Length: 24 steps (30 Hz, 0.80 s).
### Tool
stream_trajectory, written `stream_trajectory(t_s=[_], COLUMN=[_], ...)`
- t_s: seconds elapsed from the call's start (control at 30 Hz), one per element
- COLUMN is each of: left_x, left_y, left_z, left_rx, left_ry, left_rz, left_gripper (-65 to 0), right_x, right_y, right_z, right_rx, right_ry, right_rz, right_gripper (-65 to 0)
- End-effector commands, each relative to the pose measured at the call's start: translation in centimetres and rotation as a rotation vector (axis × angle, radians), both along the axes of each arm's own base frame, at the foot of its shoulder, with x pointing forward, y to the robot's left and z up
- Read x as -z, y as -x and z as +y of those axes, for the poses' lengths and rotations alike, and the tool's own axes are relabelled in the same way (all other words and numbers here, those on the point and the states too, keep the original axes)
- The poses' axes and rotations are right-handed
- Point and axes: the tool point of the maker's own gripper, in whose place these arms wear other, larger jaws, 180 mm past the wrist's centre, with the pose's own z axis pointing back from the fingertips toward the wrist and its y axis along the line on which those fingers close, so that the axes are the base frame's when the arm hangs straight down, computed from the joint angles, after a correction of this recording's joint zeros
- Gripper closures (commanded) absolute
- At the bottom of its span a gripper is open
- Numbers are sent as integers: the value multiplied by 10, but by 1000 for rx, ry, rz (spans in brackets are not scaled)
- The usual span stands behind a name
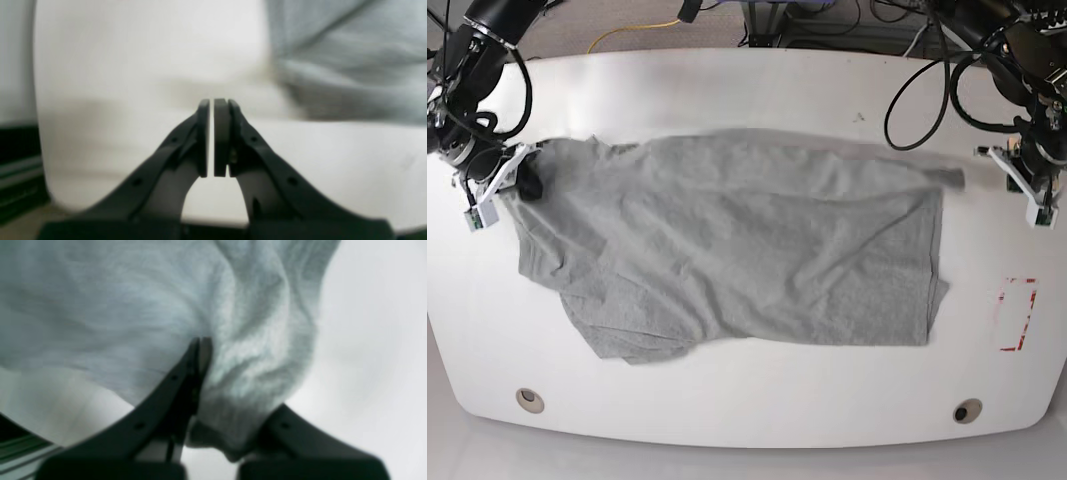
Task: Fold the T-shirt properly
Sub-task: 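Lay the shirt down, pulling both grippers apart along the shoulder edge, then adjust the left gripper's hold on the shirt's shoulder corner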
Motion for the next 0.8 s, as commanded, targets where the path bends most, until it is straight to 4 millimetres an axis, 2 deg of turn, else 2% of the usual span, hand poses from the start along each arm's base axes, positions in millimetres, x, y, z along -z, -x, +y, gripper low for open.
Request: stream_trajectory(t_s=[0.0,0.07,0.2,0.33,0.47,0.53,0.6,0.7,0.77], left_x=[-2,14,29,35,34,35,34,36,35], left_y=[16,45,82,99,91,70,57,46,38], left_z=[16,22,28,30,25,10,0,-12,-19], left_rx=[-24,-48,-65,-62,-38,1,29,60,81], left_ry=[-43,-48,-54,-60,-52,-28,-16,-2,2], left_rz=[24,104,181,220,174,136,124,134,130], left_gripper=[0,0,0,0,-3,-6,-15,-104,-190], right_x=[2,16,35,42,45,42,40,38,38], right_y=[12,30,58,75,79,75,70,67,67], right_z=[-2,-1,0,-4,-3,-3,-3,-3,-3], right_rx=[25,50,88,120,120,119,119,118,118], right_ry=[-8,-30,-58,-62,-64,-65,-66,-66,-66], right_rz=[-2,45,110,146,158,144,132,123,121], right_gripper=[0,0,0,0,0,0,0,0,0])
